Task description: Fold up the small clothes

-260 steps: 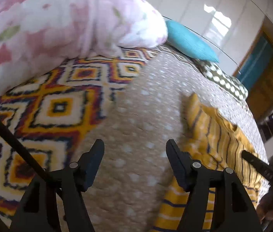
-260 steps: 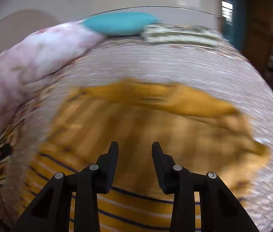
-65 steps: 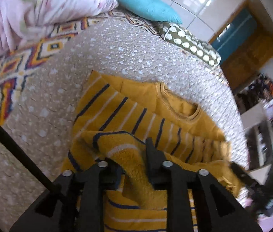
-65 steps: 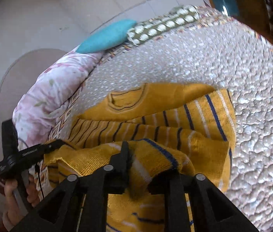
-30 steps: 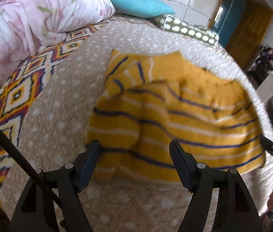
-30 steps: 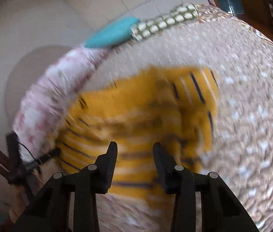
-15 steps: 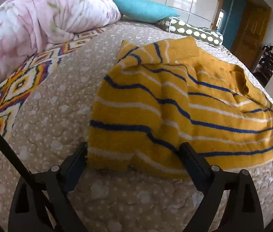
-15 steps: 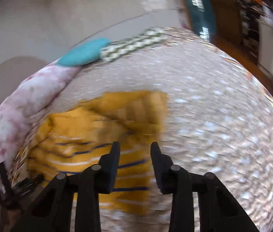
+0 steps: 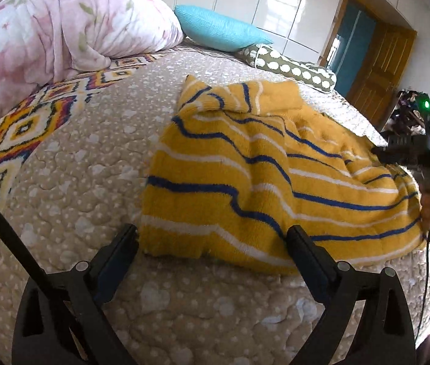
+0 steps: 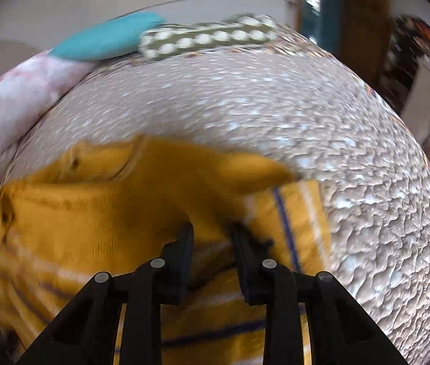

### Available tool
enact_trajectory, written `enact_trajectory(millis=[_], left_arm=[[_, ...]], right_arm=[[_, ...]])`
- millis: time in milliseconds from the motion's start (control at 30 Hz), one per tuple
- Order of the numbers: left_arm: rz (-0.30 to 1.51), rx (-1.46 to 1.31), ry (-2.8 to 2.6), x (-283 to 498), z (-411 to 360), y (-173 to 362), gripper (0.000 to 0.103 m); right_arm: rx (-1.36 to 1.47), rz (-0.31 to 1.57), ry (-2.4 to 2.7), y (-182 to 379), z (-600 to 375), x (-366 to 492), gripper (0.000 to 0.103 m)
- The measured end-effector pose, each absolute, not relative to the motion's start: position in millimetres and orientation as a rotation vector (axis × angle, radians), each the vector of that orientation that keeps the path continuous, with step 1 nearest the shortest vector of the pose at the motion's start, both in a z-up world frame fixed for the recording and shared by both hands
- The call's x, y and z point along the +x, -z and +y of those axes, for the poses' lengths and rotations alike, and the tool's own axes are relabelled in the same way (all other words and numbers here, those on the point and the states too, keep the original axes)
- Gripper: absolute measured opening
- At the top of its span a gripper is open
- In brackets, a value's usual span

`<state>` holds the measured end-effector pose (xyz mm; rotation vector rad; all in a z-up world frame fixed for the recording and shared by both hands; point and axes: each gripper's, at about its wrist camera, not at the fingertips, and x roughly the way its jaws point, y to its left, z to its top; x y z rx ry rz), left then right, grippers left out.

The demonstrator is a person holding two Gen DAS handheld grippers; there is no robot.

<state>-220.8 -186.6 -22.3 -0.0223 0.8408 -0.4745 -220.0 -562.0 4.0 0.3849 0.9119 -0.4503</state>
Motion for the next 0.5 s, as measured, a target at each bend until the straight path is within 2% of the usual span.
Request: enact_trajectory(millis=[100,167,233,367,500], left_arm=[[0.816,-0.07,0.525,-229,-177,12,0.096],[0.806,-0.119,0.585,-238,-167,2,0.096],[0.758,-0.172,0.592,-245,-149,-12,0.096],[0.676,-0.234,0.502,-241,-112,-28,0.096],[0.717,-0.322,0.441,-223,-83,-20,0.096]], right_arm=[[0.392,0.845,0.448,-36,-552,-217,0.03],[0.375,0.796,0.388,-60,-524,-215,0.037],[0.351,0.789,0.282,-69,-485,-206,0.037],[0.21,0.893,0.109,-51,-403,-175,0.037],[0.023,0.952,0.059,-24,-335,-124,0.037]])
